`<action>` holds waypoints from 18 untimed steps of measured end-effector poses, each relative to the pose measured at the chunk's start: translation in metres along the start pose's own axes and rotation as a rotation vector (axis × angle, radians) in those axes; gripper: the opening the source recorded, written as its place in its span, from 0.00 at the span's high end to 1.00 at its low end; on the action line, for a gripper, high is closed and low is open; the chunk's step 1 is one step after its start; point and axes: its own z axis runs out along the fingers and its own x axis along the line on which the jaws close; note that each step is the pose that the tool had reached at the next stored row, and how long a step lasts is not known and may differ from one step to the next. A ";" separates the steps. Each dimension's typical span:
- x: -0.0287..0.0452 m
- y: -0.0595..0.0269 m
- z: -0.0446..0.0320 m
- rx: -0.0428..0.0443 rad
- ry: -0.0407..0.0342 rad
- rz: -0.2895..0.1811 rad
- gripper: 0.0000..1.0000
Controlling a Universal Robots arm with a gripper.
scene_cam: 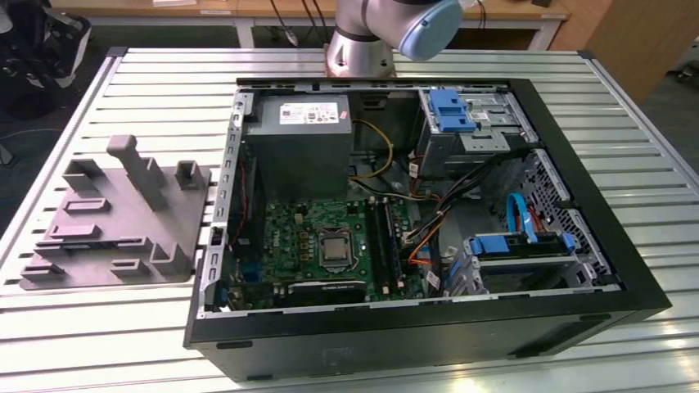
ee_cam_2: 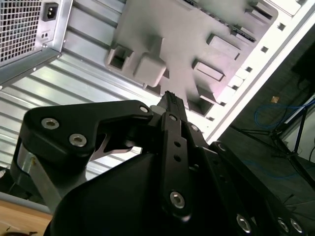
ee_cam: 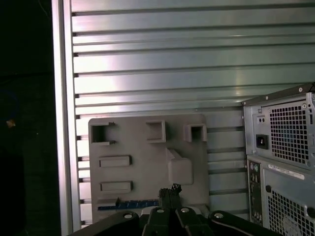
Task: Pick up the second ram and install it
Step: 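Reach for the second ram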
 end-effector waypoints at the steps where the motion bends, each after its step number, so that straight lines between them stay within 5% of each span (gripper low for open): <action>1: 0.0023 -0.0002 0.0007 -0.0001 -0.0001 0.000 0.90; 9: 0.0144 -0.0024 0.0059 0.0000 0.0000 0.000 0.90; 18: 0.0176 -0.0113 0.0100 0.0025 0.0032 0.000 0.90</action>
